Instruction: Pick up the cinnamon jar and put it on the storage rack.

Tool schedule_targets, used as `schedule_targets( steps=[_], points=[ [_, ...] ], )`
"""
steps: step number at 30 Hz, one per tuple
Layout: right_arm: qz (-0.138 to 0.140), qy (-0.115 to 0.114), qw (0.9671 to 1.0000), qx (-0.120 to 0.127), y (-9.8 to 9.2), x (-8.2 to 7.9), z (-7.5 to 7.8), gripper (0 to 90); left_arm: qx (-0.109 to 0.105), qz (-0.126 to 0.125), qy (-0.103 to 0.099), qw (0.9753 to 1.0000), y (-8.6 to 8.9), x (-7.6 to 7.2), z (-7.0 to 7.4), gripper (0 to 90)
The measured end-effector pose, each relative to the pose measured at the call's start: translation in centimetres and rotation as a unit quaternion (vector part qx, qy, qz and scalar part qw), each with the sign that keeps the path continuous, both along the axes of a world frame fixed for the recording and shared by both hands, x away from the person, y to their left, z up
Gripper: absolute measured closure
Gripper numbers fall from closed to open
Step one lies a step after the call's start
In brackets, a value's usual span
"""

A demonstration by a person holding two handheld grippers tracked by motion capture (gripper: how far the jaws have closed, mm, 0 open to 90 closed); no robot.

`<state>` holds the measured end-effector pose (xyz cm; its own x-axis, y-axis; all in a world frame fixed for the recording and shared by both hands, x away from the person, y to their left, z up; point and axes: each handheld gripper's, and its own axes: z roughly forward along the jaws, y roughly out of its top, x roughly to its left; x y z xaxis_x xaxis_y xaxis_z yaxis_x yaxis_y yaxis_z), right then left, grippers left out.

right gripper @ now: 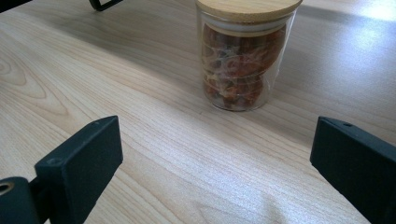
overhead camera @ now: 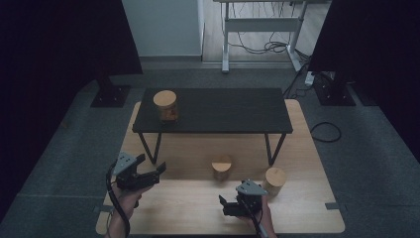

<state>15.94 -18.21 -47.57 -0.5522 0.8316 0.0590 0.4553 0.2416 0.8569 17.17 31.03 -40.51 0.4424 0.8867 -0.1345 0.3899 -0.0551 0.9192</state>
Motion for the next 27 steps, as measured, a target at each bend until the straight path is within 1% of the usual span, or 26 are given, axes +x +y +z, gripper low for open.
schedule_targets(
  steps=[4,5,6,7,8,10,13,16,17,18,21,27],
  points=[
    [-0.001,0.000,1.0000,0.000,-0.1,0.1,0.0,1.7,-0.001,-0.009,0.012,0.9999,0.1,-0.1,-1.1,11.6],
    [-0.001,0.000,1.0000,0.000,-0.1,0.1,0.0,1.7,-0.001,-0.009,0.012,0.9999,0.1,-0.1,-1.1,11.6],
    [-0.001,0.002,1.0000,-0.001,0.0,0.1,-0.1,1.7,-0.001,-0.011,0.021,0.9997,0.2,0.1,-1.5,11.5],
    [-0.001,0.002,1.0000,-0.001,0.0,0.1,-0.1,1.7,-0.001,-0.011,0.021,0.9997,0.2,0.1,-1.5,11.8],
    [-0.002,0.003,1.0000,-0.004,0.1,0.2,-0.1,1.6,0.006,-0.015,0.031,0.9994,0.2,0.5,-1.6,11.8],
    [-0.001,0.003,1.0000,-0.006,0.1,0.3,-0.1,1.5,0.017,-0.013,0.035,0.9992,0.0,0.6,-1.7,11.8],
    [-0.001,0.003,1.0000,-0.007,0.1,0.3,-0.1,1.5,0.018,-0.014,0.039,0.9990,0.1,0.6,-1.9,11.8],
    [-0.001,0.003,1.0000,-0.008,0.0,0.4,-0.1,1.5,0.028,-0.009,0.049,0.9984,-0.1,0.8,-2.3,11.7],
    [-0.001,0.003,1.0000,-0.008,0.0,0.4,-0.1,1.5,0.028,-0.009,0.049,0.9984,-0.1,0.8,-2.3,11.7],
    [0.000,0.003,1.0000,-0.009,0.0,0.4,-0.1,1.5,0.026,-0.009,0.055,0.9981,-0.1,1.0,-2.5,11.7],
    [0.001,0.003,1.0000,-0.009,0.1,0.4,-0.1,1.4,0.031,-0.007,0.056,0.9979,-0.2,1.0,-2.6,11.6],
    [0.002,-0.001,1.0000,-0.009,0.0,0.2,0.0,1.4,0.033,-0.005,0.056,0.9979,-0.4,1.0,-2.6,11.4]
  ],
)
